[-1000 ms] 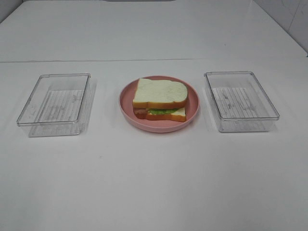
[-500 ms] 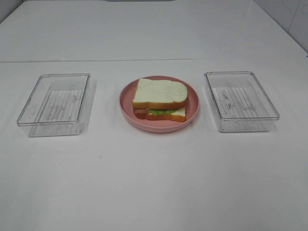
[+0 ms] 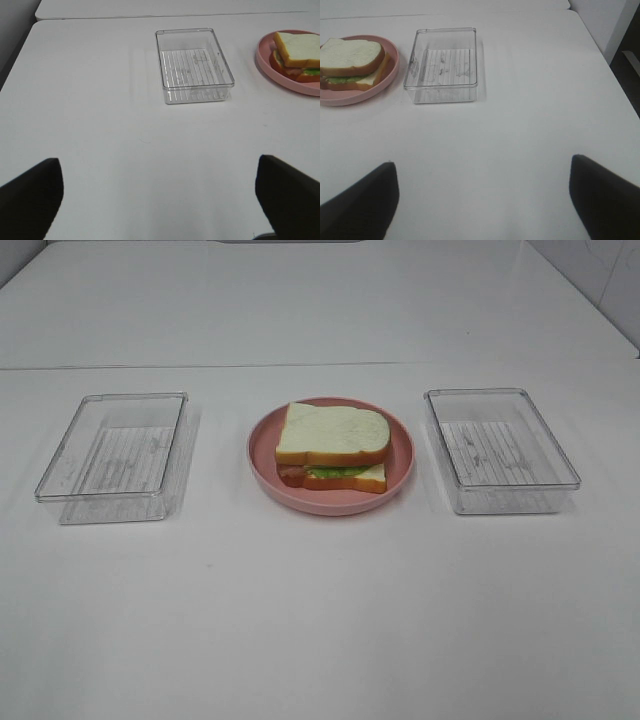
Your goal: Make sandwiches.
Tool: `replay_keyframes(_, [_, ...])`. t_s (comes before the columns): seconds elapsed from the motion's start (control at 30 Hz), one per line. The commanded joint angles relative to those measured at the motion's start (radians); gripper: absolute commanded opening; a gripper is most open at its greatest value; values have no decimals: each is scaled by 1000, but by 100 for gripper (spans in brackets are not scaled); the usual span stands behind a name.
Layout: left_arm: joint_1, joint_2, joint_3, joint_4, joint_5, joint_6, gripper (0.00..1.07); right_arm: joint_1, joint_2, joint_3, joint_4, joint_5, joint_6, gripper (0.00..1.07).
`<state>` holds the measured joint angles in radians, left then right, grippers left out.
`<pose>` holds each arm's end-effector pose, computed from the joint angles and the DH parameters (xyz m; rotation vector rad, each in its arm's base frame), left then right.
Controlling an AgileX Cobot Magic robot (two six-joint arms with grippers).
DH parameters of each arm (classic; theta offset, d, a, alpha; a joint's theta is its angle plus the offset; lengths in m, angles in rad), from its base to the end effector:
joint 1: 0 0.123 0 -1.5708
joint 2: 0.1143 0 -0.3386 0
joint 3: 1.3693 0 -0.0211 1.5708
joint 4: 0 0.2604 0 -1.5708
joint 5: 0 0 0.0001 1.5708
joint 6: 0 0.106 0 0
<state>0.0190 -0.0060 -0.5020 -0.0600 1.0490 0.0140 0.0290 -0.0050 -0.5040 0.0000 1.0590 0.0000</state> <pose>-0.0376 -0.0062 0.2766 -0.0024 2.0235 -0.0507 -0.0381 -0.0011 0.2762 -0.0295 2.0334 0.0182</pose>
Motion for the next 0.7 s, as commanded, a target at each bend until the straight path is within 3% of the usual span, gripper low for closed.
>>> replay_keyframes(0.03, [2,-19,2,-11,-16,-2,98,2,-23,3,-12,-7,-16,85])
replay_keyframes(0.7, [2,-19,2,-11,-16,-2,98,2,-23,3,-7,-8,-12,85])
